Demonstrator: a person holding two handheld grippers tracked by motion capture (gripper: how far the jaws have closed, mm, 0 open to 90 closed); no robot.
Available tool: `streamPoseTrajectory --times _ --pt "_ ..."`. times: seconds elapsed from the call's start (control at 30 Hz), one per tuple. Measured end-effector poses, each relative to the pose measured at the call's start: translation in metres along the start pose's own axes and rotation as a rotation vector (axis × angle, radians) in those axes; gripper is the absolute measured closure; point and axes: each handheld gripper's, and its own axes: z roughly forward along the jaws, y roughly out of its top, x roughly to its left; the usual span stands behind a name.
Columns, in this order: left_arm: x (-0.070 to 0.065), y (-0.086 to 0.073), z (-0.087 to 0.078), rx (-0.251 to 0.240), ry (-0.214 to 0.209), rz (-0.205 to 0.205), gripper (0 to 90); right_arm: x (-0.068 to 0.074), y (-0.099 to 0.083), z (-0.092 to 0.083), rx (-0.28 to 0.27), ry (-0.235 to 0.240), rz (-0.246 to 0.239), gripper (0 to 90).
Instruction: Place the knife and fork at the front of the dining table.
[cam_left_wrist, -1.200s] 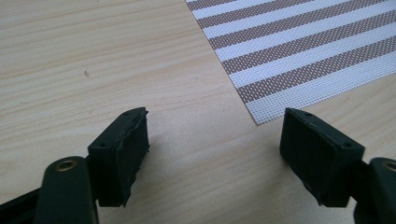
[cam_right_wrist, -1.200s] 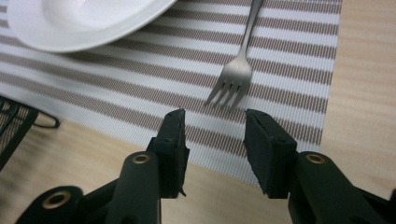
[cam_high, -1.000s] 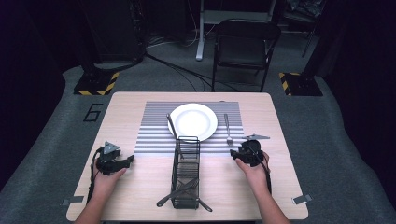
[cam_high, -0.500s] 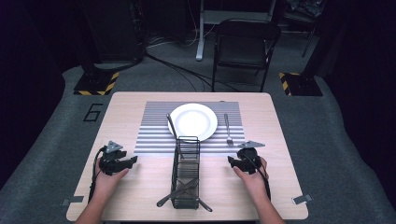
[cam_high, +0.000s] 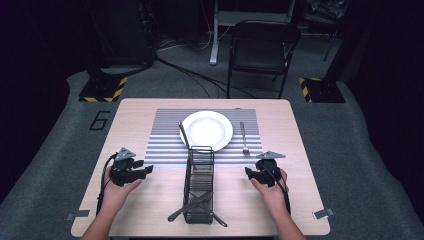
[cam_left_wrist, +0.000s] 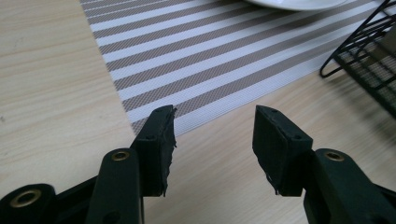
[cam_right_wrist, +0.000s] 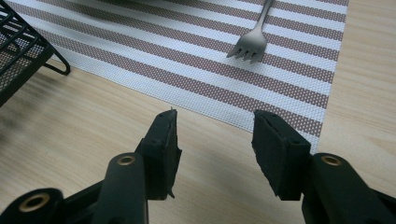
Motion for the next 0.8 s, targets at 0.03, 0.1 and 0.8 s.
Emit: streamPoseTrajectory --times 0.03,0.1,0.8 --pt "-0.003 0.003 -0.001 -0.003 -0.009 -0.002 49.5 -0.001 0.0 0.0 0.002 -0.002 0.0 50.1" --pt "-0.007 0.009 -0.003 -0.001 -0.019 0.008 51.3 -0.003 0.0 -0.001 -0.001 -0.009 -0.005 49.6" --pt "-0.053 0.066 -0.021 -0.037 -0.113 0.128 54.0 -0.007 -0.002 0.001 -0.003 0.005 0.017 48.6"
